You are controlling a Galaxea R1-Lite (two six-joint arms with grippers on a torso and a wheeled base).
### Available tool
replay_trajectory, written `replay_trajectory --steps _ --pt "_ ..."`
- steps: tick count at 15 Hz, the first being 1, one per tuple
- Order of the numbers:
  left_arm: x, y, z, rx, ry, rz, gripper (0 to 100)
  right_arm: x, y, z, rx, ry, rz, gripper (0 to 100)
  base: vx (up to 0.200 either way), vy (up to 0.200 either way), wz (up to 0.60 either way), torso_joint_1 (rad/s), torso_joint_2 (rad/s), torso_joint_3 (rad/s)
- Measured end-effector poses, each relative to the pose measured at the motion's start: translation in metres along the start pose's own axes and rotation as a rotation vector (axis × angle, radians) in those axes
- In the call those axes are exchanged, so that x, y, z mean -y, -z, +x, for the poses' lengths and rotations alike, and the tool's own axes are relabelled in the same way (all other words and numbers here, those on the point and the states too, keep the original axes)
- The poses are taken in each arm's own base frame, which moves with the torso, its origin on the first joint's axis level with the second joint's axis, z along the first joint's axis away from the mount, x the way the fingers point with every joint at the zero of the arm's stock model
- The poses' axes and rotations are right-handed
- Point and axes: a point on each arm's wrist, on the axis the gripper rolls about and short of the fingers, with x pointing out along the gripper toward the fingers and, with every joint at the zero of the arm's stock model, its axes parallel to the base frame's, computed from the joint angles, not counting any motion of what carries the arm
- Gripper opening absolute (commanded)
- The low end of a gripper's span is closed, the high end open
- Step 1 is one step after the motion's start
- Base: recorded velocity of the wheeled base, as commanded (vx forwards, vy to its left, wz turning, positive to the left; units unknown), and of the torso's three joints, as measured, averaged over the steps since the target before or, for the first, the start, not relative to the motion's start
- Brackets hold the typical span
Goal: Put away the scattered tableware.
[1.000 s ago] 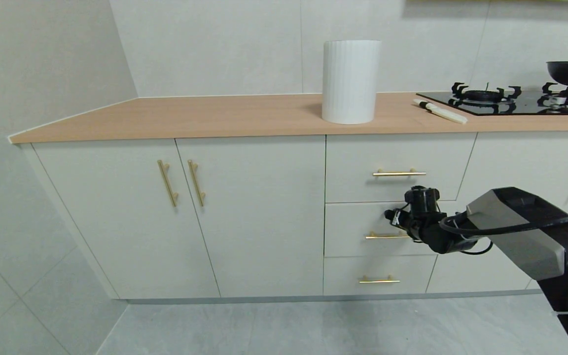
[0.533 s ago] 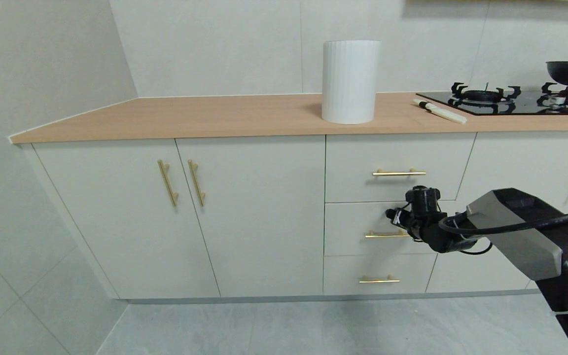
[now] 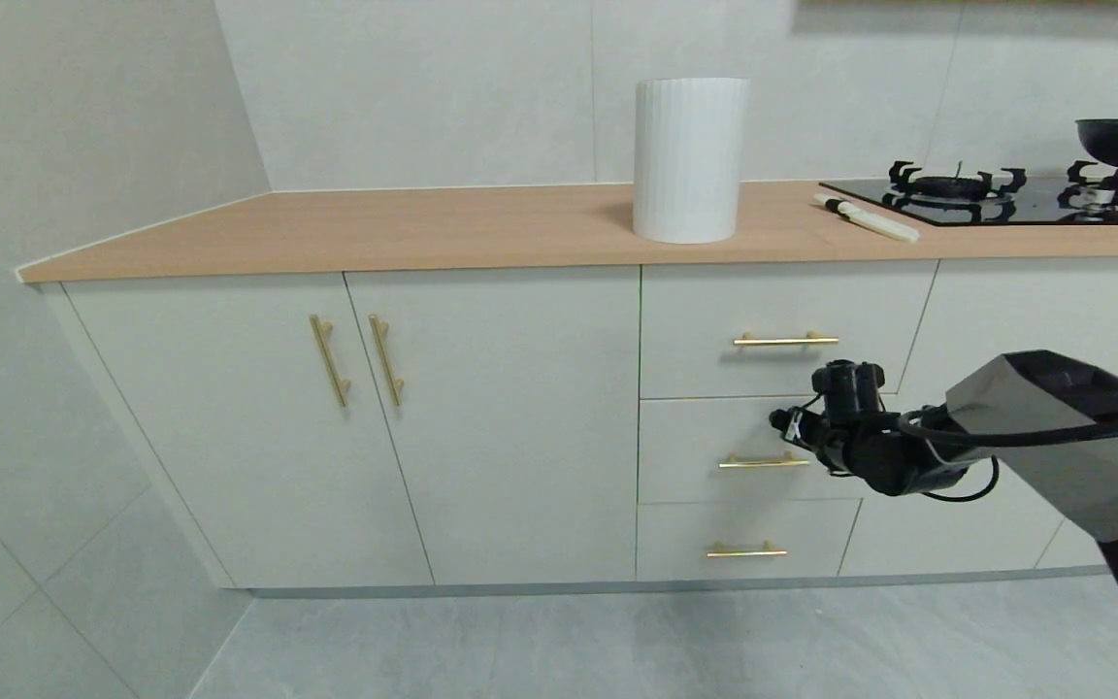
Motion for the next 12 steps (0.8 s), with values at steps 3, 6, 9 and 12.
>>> replay_trajectory --steps 3,6,9,12 --pt "0.0 0.0 0.0 0.0 0.0 0.0 100 -0.01 -0.025 -0.066 0.006 -0.037 -0.031 100 0.0 0.0 0.0 0.0 0.0 0.0" --pt "0.0 0.0 0.0 0.0 0.0 0.0 100 -0.007 -0.057 -0.153 0.07 -0.081 -0.081 100 0.0 0.0 0.0 0.0 0.0 0.0" --pt "0.0 0.0 0.0 0.0 0.0 0.0 100 0.012 -0.076 -0.251 0.18 -0.122 -0.134 100 0.0 0.0 0.0 0.0 0.0 0.0" --pt "0.0 0.0 0.0 0.0 0.0 0.0 100 0.045 -0.075 -0.345 0.302 -0.119 -0.219 100 0.0 0.0 0.0 0.0 0.0 0.0"
